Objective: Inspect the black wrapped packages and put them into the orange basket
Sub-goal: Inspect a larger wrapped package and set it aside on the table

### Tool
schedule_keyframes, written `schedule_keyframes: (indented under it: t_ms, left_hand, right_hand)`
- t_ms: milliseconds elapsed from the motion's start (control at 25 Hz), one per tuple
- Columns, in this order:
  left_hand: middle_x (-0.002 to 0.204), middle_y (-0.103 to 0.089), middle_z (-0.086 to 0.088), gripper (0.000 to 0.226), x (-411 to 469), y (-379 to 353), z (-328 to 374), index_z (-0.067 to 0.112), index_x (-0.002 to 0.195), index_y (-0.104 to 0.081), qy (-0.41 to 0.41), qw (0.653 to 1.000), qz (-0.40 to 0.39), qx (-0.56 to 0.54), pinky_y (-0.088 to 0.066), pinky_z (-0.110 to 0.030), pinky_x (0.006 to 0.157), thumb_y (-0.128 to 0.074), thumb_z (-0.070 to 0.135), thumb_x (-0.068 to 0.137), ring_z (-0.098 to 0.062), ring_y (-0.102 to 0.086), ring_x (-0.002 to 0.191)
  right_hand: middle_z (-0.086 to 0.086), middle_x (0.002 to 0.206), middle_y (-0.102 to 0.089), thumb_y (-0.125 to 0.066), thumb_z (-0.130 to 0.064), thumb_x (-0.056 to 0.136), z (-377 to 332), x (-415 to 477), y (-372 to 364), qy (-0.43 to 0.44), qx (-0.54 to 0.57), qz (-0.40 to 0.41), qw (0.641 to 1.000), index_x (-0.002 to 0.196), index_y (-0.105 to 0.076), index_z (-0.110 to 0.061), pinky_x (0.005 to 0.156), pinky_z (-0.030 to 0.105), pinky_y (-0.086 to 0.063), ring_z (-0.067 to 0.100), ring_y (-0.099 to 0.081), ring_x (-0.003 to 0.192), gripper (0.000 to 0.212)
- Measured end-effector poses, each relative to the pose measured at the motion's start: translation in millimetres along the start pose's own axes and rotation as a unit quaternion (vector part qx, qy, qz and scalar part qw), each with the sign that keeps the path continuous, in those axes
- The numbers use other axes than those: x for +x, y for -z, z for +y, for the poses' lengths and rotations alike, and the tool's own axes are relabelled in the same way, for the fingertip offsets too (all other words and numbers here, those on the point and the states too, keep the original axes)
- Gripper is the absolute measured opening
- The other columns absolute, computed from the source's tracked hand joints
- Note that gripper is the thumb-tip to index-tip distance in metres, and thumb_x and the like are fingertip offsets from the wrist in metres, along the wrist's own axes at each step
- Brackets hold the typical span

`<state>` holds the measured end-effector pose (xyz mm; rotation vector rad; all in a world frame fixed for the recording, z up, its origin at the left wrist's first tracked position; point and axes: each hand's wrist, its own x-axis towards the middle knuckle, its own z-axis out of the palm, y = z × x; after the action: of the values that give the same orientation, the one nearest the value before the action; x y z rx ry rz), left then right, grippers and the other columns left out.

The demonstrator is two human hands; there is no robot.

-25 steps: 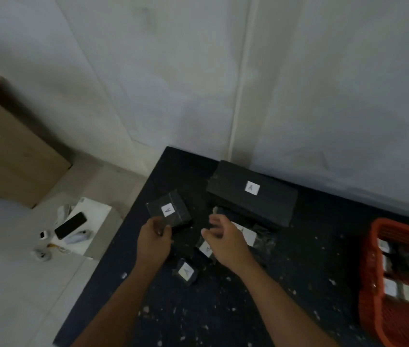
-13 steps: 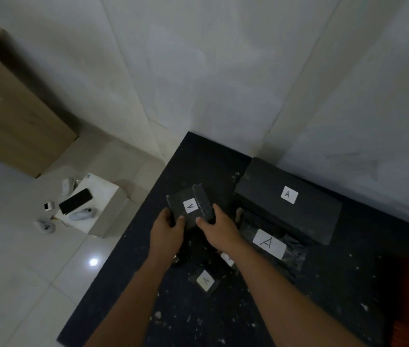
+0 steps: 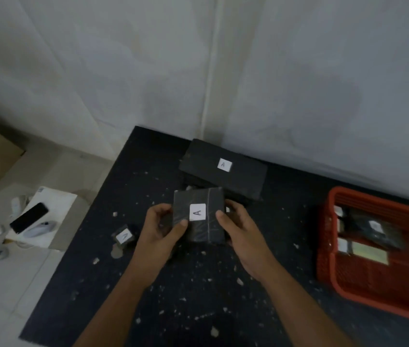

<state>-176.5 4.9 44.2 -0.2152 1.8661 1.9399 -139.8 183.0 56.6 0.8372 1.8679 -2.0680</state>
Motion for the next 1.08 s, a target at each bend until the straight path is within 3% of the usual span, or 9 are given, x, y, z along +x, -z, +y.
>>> schedule_keyframes:
  t_ms: [120, 280, 360, 440, 600, 680, 800, 920, 1080]
  left_hand:
    - [0.108, -0.066, 0.011, 0.031, -36.5, -34.8, -3.9, 0.022, 0.115, -0.051, 0.006, 0.999, -0.038, 0.006, -0.057, -0.032, 0.084, -0.064, 0.021, 0.087, -0.01, -0.066, 0.103]
    - [0.111, -0.067, 0.003, 0.041, -77.8, -84.9, -19.4, 0.029, 0.121, -0.053, 0.019, 0.994, -0.103, 0.03, -0.056, -0.038, 0.088, -0.062, 0.038, 0.082, -0.014, -0.067, 0.103]
    - [0.114, -0.068, 0.005, 0.032, -95.8, -111.0, -28.6, 0.038, 0.119, -0.057, 0.039, 0.984, -0.159, 0.065, -0.056, -0.04, 0.089, -0.058, 0.038, 0.087, -0.012, -0.068, 0.103]
    - [0.109, -0.071, 0.006, 0.021, -113.6, -135.3, -35.4, 0.038, 0.112, -0.063, 0.034, 0.972, -0.195, 0.129, -0.058, -0.04, 0.087, -0.053, 0.033, 0.094, -0.009, -0.069, 0.096]
    - [0.099, -0.072, 0.004, 0.016, -149.3, -177.3, -46.9, 0.035, 0.105, -0.065, 0.019, 0.958, -0.227, 0.177, -0.059, -0.043, 0.082, -0.053, 0.032, 0.095, -0.014, -0.071, 0.091]
    - [0.098, -0.072, 0.004, 0.017, -166.5, -196.9, -52.1, 0.032, 0.107, -0.064, 0.008, 0.954, -0.24, 0.178, -0.059, -0.04, 0.081, -0.052, 0.03, 0.095, -0.016, -0.071, 0.093]
    - [0.096, -0.074, 0.006, 0.016, -186.0, -224.5, -58.5, 0.03, 0.105, -0.066, -0.015, 0.95, -0.244, 0.192, -0.059, -0.037, 0.083, -0.053, 0.027, 0.096, -0.013, -0.071, 0.093]
    - [0.101, -0.074, 0.006, 0.018, -199.6, -251.3, -67.7, 0.03, 0.108, -0.068, -0.021, 0.952, -0.236, 0.192, -0.057, -0.039, 0.089, -0.055, 0.03, 0.094, -0.01, -0.07, 0.096]
    - [0.119, -0.068, 0.003, 0.047, -215.1, -279.4, -80.4, 0.03, 0.127, -0.057, 0.036, 0.96, -0.23, 0.157, -0.056, -0.04, 0.091, -0.056, 0.05, 0.085, -0.015, -0.068, 0.104]
  right_hand:
    - [-0.004, 0.116, -0.072, -0.059, -0.016, 0.097, 19.4, -52.8, 48.7, -0.011, 0.042, 0.008, 0.999, 0.126, -0.059, -0.025, 0.094, 0.036, -0.056, 0.012, -0.07, 0.106, 0.03]
    - [0.001, 0.101, -0.075, -0.054, -0.006, 0.095, 52.3, -114.6, 102.0, -0.027, 0.047, 0.035, 0.998, 0.114, -0.062, -0.02, 0.077, 0.032, -0.055, 0.014, -0.073, 0.091, 0.025]
    - [0.0, 0.097, -0.076, -0.056, -0.01, 0.096, 68.9, -138.8, 123.3, -0.035, 0.062, 0.051, 0.996, 0.11, -0.065, -0.02, 0.077, 0.034, -0.056, 0.015, -0.073, 0.09, 0.02]
    - [0.0, 0.102, -0.077, -0.058, -0.026, 0.097, 82.8, -160.0, 142.4, -0.046, 0.088, 0.078, 0.992, 0.108, -0.069, -0.024, 0.084, 0.039, -0.058, 0.018, -0.073, 0.096, 0.015]
    - [-0.006, 0.101, -0.075, -0.051, -0.041, 0.099, 104.8, -195.1, 181.8, -0.059, 0.063, 0.132, 0.988, 0.089, -0.073, -0.035, 0.097, 0.044, -0.054, 0.017, -0.07, 0.103, 0.024]
    - [-0.015, 0.092, -0.073, -0.05, -0.04, 0.099, 110.9, -212.7, 197.9, -0.042, 0.035, 0.168, 0.984, 0.085, -0.072, -0.037, 0.094, 0.037, -0.053, 0.01, -0.068, 0.1, 0.027]
    - [-0.01, 0.091, -0.071, -0.048, -0.038, 0.101, 119.0, -234.7, 219.4, 0.001, -0.007, 0.207, 0.978, 0.09, -0.07, -0.028, 0.081, 0.022, -0.048, 0.007, -0.065, 0.094, 0.026]
    - [-0.002, 0.089, -0.072, -0.046, -0.041, 0.101, 132.3, -249.1, 243.8, 0.022, -0.041, 0.217, 0.975, 0.089, -0.068, -0.018, 0.078, 0.024, -0.051, 0.012, -0.068, 0.089, 0.034]
    - [-0.002, 0.095, -0.073, -0.045, -0.043, 0.102, 141.4, -259.7, 272.7, 0.041, 0.008, 0.276, 0.96, 0.099, -0.068, -0.018, 0.074, 0.022, -0.05, 0.012, -0.069, 0.092, 0.035]
